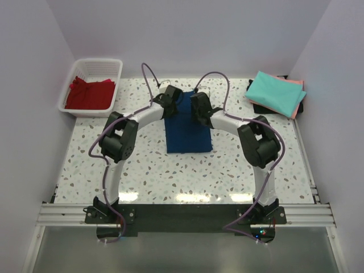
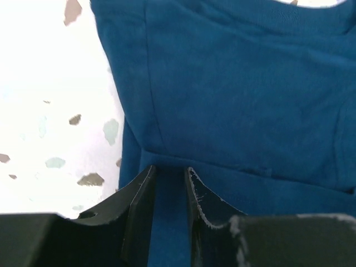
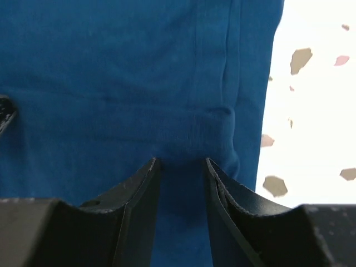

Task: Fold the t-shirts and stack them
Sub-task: Fold the tshirt

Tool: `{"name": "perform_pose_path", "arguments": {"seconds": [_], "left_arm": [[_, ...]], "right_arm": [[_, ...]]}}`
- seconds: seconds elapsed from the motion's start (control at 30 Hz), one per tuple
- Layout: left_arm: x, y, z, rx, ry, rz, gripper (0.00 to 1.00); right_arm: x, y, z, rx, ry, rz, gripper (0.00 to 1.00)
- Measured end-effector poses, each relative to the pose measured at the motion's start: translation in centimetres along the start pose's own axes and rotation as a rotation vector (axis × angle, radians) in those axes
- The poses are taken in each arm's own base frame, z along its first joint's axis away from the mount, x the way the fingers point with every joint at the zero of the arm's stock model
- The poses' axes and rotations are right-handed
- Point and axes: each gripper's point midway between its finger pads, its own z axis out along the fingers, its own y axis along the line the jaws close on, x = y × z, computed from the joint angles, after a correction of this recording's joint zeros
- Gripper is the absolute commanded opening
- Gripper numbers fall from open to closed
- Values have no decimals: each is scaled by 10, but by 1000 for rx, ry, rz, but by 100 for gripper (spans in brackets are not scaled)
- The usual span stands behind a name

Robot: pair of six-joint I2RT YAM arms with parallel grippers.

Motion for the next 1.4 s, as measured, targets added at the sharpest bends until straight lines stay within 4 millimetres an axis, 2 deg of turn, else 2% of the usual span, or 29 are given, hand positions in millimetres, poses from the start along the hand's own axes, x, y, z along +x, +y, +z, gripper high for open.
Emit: {"name": "perform_pose_path", "arguments": {"seconds": [0.17,0.27,0.33,0.43,0.53,0.63,0.73,0.87,1.07,1.13,1.2,1.4], "left_arm": [[-20,4,1,-18,-45,-7,33],[-19,7,0,-25,-39,4,34],[-12,10,-2,-23,-20,13,36],[12,27,-18,-31,43,37,39],[28,42,-42,-26,91,45,41],[37,53,-69,0,118,38,43],[42,58,-96,53,127,25,43],[56,59,-112,126,149,-1,42],[116,73,-113,167,280,-29,42],[128,75,-113,178,306,-40,41],[126,70,-113,205,294,-60,41],[123,52,-113,289,286,-104,40]], "right_arm": [[-21,-3,5,53,-48,8,43],[-32,-5,3,71,-68,14,50],[-32,-8,-1,77,-66,13,57],[-15,-19,-16,89,-30,-5,62],[9,-36,-42,99,26,-30,63],[18,-46,-70,80,47,-34,63],[24,-49,-92,44,44,-25,63],[49,-53,-110,-9,77,-25,63],[102,-58,-114,-54,176,-33,62],[113,-58,-113,-68,193,-31,62],[117,-55,-113,-88,198,-24,60],[112,-41,-108,-151,173,10,54]]}}
